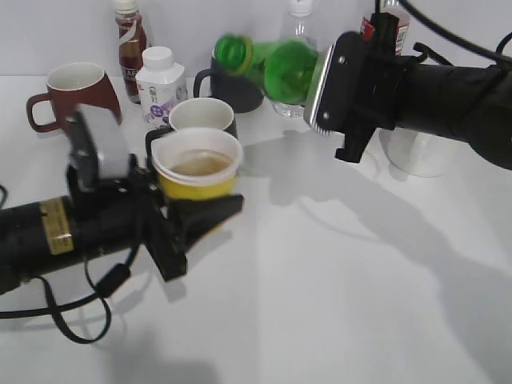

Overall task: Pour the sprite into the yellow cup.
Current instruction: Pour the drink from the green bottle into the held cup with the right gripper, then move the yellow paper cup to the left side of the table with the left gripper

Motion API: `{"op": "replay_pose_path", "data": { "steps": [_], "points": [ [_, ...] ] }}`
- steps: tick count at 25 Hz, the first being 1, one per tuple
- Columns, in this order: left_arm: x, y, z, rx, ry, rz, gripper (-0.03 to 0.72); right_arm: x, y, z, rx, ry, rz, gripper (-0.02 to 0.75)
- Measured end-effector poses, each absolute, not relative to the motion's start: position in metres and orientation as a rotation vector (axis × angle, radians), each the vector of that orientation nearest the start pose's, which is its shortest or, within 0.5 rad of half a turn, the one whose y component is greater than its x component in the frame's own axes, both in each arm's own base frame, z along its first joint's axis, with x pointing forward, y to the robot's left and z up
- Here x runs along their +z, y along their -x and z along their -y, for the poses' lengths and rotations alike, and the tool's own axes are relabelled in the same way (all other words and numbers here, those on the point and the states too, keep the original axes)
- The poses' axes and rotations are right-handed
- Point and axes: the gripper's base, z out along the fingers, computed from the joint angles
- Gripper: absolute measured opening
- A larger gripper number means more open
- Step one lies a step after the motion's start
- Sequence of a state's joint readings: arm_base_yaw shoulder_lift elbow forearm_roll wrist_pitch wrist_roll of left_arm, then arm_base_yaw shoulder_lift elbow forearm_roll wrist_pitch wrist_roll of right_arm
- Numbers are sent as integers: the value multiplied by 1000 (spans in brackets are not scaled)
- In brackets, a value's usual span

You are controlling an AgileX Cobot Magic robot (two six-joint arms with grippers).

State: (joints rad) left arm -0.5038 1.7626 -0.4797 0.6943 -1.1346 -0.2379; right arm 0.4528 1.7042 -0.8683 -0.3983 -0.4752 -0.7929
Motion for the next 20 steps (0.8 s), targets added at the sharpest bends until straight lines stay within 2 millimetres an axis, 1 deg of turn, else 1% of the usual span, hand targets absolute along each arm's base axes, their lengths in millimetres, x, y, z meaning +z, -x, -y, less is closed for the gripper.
{"op": "replay_pose_path", "data": {
  "steps": [3, 7, 11, 14, 16, 20],
  "points": [
    [162, -217, 169, -792, -855, -1519, 390, 218, -317, -173, -202, 1320, -1300, 403],
    [172, -219, 153, -740, -763, -1518, 390, 225, -317, -177, 21, 1083, -1375, 403],
    [182, -223, 136, -682, -671, -1509, 390, 216, -321, -181, 214, 915, -1446, 402],
    [185, -230, 122, -634, -612, -1516, 390, 204, -324, -183, 288, 848, -1495, 402],
    [184, -235, 112, -599, -568, -1529, 390, 199, -327, -182, 305, 796, -1531, 401],
    [185, -244, 93, -532, -472, -1547, 390, 197, -332, -177, 312, 675, -1584, 401]
  ]
}}
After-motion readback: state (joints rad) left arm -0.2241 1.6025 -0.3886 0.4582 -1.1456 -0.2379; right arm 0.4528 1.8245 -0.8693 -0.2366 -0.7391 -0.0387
